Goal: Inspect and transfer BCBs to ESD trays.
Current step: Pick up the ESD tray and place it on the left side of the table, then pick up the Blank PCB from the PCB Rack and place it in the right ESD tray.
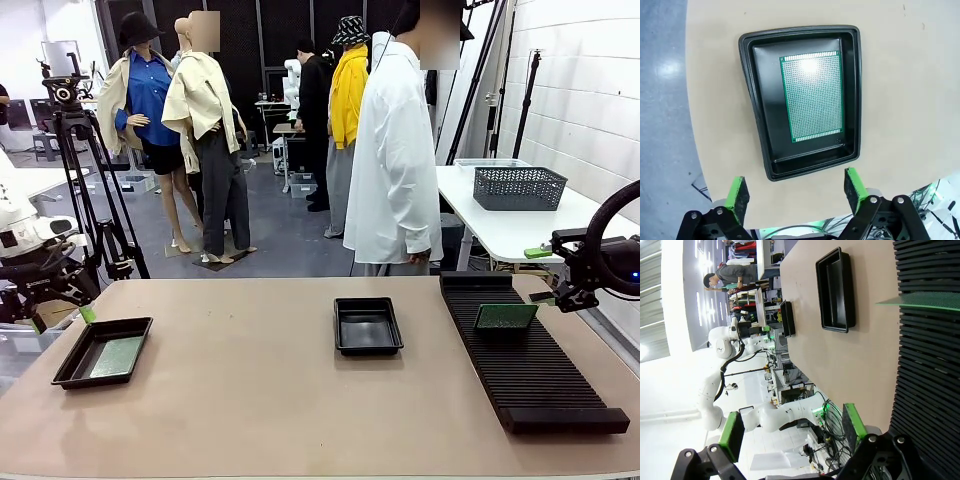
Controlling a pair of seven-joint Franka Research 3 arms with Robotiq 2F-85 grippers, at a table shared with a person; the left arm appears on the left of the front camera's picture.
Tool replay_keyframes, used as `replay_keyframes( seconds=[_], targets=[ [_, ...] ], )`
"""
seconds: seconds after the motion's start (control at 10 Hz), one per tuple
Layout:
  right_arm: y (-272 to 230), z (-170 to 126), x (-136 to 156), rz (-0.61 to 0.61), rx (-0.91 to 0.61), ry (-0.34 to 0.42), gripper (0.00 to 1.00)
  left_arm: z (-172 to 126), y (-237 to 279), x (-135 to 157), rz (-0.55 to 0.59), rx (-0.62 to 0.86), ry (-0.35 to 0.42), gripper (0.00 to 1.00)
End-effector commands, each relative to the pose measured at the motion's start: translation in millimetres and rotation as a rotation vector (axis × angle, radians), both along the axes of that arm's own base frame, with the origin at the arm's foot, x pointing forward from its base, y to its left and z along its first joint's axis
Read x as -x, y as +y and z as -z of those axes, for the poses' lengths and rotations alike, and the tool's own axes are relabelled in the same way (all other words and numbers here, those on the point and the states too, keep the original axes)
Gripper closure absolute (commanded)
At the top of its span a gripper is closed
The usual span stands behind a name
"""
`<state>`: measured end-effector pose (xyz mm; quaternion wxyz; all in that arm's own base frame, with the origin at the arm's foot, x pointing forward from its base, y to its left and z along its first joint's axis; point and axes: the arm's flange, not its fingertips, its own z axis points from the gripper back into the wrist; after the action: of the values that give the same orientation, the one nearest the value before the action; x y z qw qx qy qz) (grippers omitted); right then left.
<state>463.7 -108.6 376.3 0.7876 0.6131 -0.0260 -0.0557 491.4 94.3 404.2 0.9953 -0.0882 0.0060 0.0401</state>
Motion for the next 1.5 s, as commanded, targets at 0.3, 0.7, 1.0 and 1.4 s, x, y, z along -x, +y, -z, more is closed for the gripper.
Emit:
replay_keyframes(
  seconds=[0.3, 0.7, 1.0, 1.4],
  targets=[
    [0.2, -0.3, 1.3, -0.01, -0.002, -0.003, 0.0, -0.4, 1.6, -1.5, -0.003, -0.002, -0.004, 0.0],
    [0.2, -0.3, 1.3, -0.01, -0.002, -0.003, 0.0, -0.4, 1.6, -1.5, -0.003, -0.002, -0.004, 0.0],
    [0.2, -0.3, 1.3, -0.01, -0.002, -0.003, 0.0, -0.4, 1.6, -1.5, -0.003, -0.002, -0.004, 0.0],
    [0.2, -0.3, 1.3, -0.01, -0.002, -0.003, 0.0, -0.4, 1.6, -1.5, -0.003, -0.002, -0.004, 0.0]
  ],
)
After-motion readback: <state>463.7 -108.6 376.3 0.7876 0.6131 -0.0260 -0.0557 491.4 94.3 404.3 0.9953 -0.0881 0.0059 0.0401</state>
